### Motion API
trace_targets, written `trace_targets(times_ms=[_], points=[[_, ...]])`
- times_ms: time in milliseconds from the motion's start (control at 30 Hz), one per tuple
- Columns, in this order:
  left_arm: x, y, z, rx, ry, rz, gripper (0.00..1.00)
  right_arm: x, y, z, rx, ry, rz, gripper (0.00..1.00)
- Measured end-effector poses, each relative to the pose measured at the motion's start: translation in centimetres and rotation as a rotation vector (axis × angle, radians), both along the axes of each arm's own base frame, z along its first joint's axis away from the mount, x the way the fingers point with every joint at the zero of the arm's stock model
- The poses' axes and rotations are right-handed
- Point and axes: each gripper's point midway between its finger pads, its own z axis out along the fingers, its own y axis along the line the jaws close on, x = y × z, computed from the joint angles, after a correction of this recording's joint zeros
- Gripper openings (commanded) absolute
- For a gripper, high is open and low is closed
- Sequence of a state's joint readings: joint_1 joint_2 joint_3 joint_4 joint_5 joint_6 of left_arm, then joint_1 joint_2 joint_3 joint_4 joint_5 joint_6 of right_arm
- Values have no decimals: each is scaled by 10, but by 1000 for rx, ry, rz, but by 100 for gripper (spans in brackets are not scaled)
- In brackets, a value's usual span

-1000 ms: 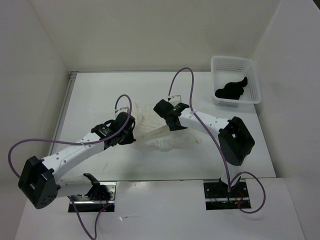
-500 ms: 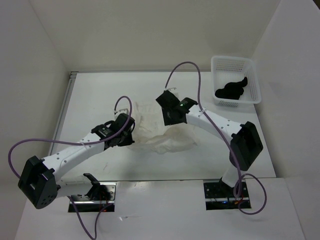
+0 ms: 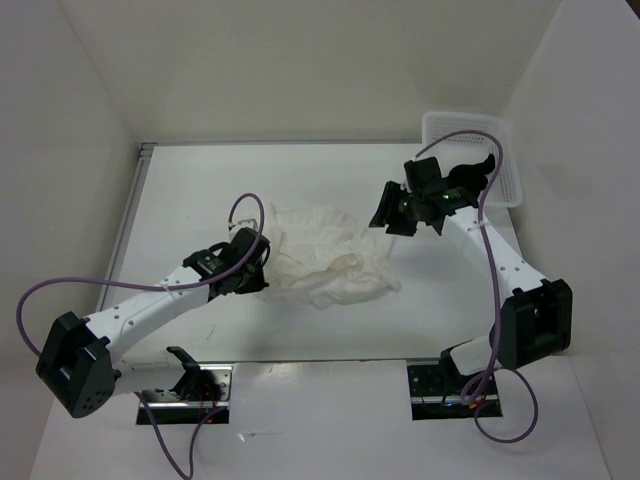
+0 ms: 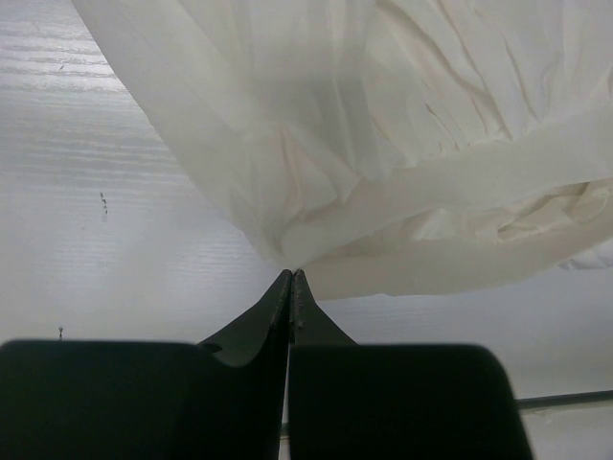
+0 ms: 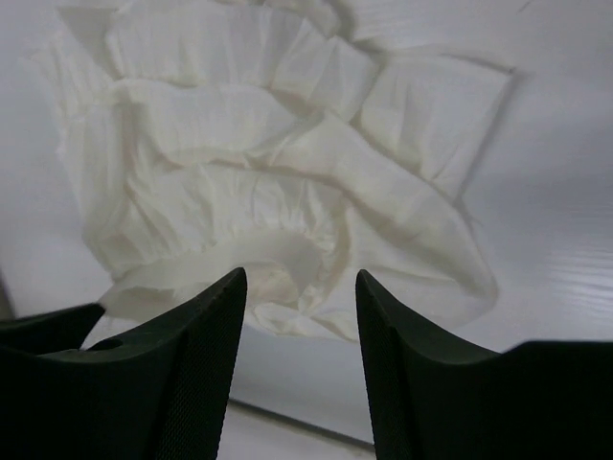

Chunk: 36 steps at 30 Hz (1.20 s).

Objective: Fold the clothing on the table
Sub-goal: Flatten the skirt out

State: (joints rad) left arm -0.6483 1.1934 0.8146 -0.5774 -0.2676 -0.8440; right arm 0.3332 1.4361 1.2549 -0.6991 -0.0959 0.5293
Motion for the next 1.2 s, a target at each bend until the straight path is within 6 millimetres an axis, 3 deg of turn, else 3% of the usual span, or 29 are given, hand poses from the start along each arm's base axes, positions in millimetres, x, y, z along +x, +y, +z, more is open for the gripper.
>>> trace_targets(times_ms=[233,333,467,667,833,967,1200], points=[[-1,0,1,-5,-4,-1,0,-46,26,-54,260,275,48,56],[-2,1,3,-12,-13,-1,0,-55,34,-65,334,354,44,56],[-2,1,4,-15,-16,-1,0,-48,33,-59,405,359,24,54],[-2,1,4,-14,-16,-2,0,-40,34,-58,437,348,19,42],[-2,1,4,-14,-16,-3,0,-39,31,-66,412,357,9,42],[-2,1,4,-14,-16,-3,0,-39,32,-69,415,363,17,48],[-2,1,4,-14,-17,-3,0,-44,40,-99,449,491,30,54]])
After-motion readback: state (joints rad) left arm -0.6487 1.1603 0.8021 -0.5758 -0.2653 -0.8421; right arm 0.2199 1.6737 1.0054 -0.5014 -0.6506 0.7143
